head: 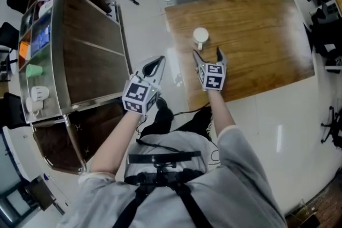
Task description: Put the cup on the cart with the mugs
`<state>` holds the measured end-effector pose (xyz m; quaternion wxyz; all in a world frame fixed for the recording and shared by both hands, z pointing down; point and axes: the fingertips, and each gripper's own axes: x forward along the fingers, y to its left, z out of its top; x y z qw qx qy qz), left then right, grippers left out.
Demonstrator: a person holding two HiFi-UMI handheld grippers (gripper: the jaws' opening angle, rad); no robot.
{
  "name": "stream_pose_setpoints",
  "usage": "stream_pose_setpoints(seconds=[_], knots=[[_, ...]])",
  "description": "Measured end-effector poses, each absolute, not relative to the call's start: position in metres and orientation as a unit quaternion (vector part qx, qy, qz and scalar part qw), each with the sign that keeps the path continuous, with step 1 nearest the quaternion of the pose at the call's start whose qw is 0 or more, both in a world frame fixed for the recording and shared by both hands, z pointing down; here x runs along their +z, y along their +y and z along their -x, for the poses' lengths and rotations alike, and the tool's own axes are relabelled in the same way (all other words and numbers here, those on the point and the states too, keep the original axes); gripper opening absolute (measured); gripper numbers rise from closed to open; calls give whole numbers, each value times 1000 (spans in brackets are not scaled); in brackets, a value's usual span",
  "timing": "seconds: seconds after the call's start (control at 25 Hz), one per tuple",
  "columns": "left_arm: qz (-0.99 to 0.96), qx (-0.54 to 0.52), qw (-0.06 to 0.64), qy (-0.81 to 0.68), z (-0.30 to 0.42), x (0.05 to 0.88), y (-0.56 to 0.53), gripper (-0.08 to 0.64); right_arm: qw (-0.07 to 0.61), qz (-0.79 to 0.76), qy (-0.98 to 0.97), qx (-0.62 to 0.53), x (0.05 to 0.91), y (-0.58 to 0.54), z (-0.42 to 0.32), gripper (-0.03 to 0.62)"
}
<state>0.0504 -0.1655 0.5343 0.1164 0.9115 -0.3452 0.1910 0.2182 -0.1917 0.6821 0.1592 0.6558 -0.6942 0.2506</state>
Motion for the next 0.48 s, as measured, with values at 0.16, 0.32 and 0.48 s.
stream_pose_setpoints(seconds=[0.16,0.32,0.48], knots=[[-912,193,121,-342,-46,552,-182,2,156,-685,-669,244,705,-219,-213,440],[-907,184,130,-355,-42,563,-196,2,154,-710,-649,226,722,-245,-210,441],[-906,177,141,-359,-46,569,-202,2,163,-733,-618,232,737,-257,-226,442]])
